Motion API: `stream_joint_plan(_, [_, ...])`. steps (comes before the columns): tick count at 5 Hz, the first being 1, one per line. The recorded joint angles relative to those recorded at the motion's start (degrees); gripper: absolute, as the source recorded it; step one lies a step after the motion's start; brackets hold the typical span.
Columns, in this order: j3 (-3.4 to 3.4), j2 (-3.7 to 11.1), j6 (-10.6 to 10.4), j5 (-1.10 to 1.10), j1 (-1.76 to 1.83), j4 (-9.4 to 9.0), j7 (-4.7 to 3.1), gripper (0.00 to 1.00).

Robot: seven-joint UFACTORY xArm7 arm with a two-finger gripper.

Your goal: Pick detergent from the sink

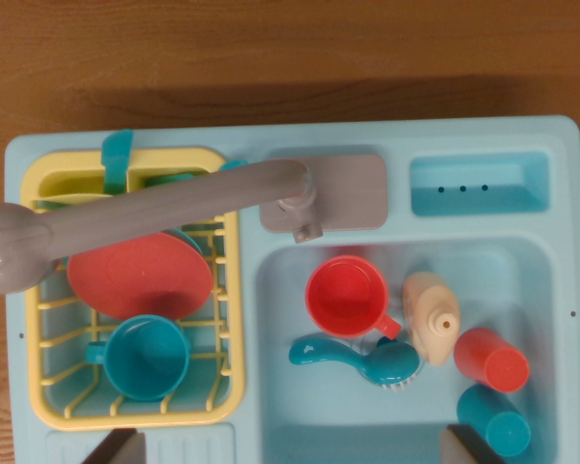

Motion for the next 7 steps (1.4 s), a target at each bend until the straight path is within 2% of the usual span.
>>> stream_joint_plan(5, [-0.03, 0.10, -0.2, 0.03, -0.05, -0.16, -0.12, 0.00])
stream_joint_plan(6, [-0.16, 0.48, -1.0, 0.12, -0.22, -0.71, -0.54, 0.00])
stream_joint_plan(7, [-0.16, 0.48, -1.0, 0.12, -0.22, -0.71, -0.54, 0.00])
